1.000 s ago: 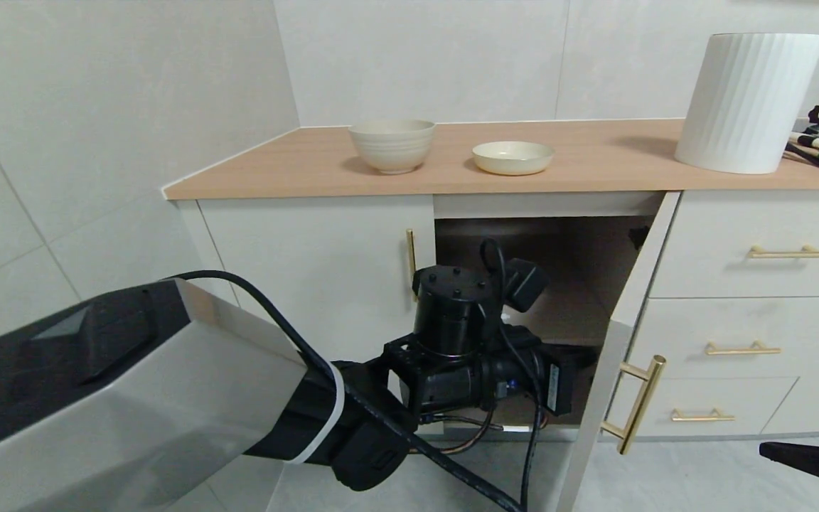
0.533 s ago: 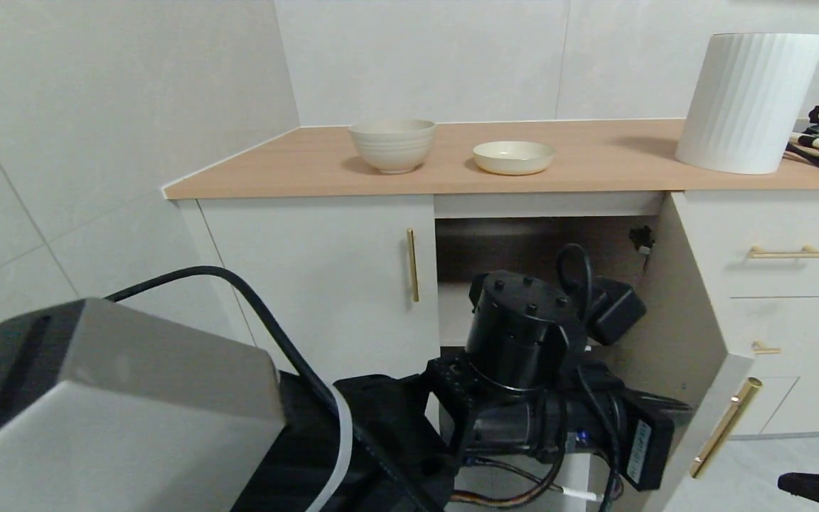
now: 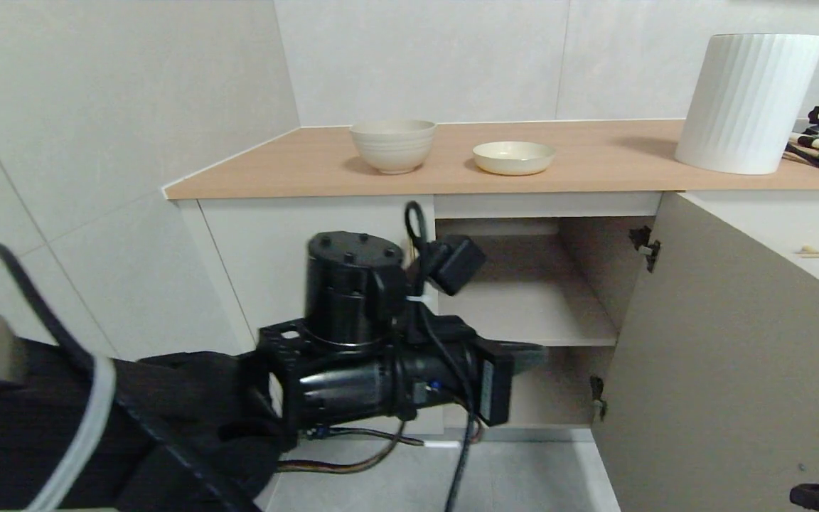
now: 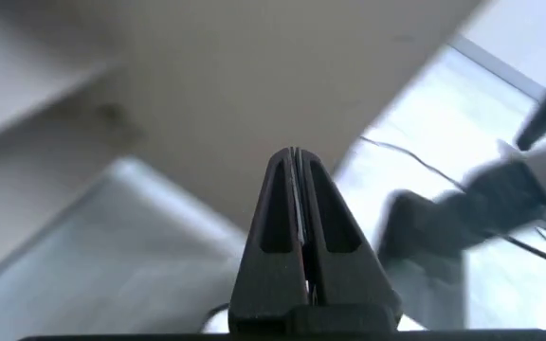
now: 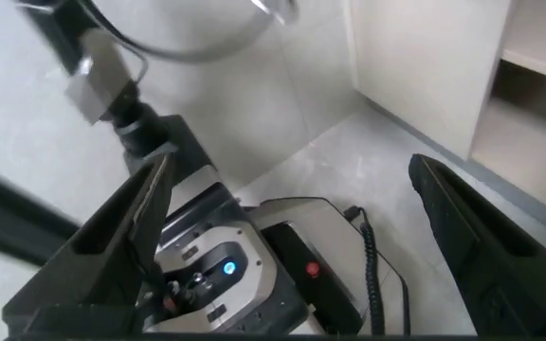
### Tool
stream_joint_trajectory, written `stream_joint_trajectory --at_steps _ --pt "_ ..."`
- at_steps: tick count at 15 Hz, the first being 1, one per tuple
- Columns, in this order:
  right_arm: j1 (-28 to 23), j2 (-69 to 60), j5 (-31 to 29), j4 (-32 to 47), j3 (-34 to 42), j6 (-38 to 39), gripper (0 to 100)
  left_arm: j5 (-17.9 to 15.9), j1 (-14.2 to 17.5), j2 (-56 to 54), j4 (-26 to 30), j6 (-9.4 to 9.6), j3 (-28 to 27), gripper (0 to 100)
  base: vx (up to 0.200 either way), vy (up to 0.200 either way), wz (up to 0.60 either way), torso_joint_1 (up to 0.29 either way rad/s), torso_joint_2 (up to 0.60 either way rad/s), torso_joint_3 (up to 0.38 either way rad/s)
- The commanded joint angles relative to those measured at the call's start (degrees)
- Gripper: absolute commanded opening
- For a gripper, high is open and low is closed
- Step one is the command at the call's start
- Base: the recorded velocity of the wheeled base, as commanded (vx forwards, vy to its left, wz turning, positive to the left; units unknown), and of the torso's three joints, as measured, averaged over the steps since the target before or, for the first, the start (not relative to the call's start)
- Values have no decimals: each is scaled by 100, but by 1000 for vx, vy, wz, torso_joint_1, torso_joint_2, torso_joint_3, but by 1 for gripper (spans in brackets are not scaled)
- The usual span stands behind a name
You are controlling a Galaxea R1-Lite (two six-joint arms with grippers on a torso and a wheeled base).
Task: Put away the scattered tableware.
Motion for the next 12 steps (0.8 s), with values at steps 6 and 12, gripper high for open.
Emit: stream_joint_trajectory --at_steps 6,12 --pt "-460 3568 -1160 -1245 -1839 -262 100 990 2388 -3439 2561 23 1194 0 0 0 0 0 0 0" --pt "-715 4491 -1810 -1227 -2946 -253 100 1007 2916 -3905 2781 23 1221 100 0 0 0 0 0 0"
